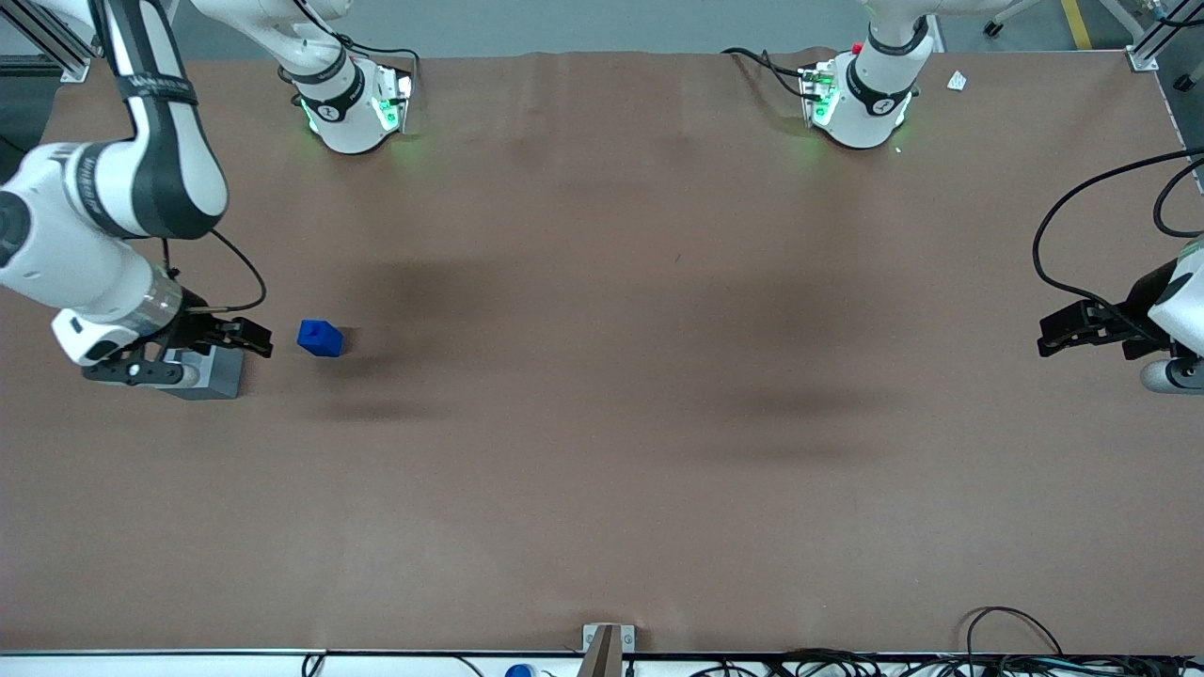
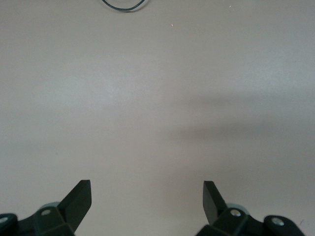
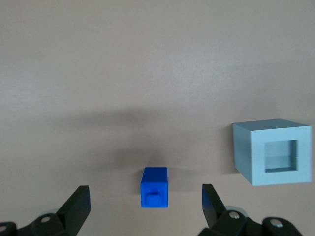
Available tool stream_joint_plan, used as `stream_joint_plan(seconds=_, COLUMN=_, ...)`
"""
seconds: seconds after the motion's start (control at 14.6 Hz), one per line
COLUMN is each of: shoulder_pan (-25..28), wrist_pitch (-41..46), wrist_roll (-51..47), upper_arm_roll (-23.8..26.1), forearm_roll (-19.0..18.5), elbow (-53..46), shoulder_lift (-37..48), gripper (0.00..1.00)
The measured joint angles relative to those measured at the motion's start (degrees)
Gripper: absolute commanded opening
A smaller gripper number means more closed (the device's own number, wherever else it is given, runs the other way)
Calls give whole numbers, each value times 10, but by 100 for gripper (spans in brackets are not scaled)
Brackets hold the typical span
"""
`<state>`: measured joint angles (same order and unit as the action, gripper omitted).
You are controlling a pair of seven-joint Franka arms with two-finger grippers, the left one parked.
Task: Insert blue part into gray base with right arm
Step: 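Close the right gripper on the blue block and lift it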
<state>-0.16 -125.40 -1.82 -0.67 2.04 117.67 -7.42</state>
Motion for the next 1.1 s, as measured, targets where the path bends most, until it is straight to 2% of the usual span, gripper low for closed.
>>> stream_joint_plan(seconds=0.27, shoulder_pan=0, wrist_pitch=-68, wrist_roll=-4, upper_arm_roll=0, forearm_roll=0, elbow=82, shoulder_lift=0, gripper=96)
stream_joint_plan(seconds=0.62, shoulder_pan=0, wrist_pitch=-84, wrist_roll=-23, upper_arm_roll=1, forearm_roll=0, elbow=118, shoulder_lift=1, gripper=90)
stream_joint_plan(seconds=1.1, shoulder_pan=14, wrist_pitch=-161, wrist_roll=-36, upper_arm_roll=4, forearm_roll=0, elbow=162, shoulder_lift=-31, gripper=86)
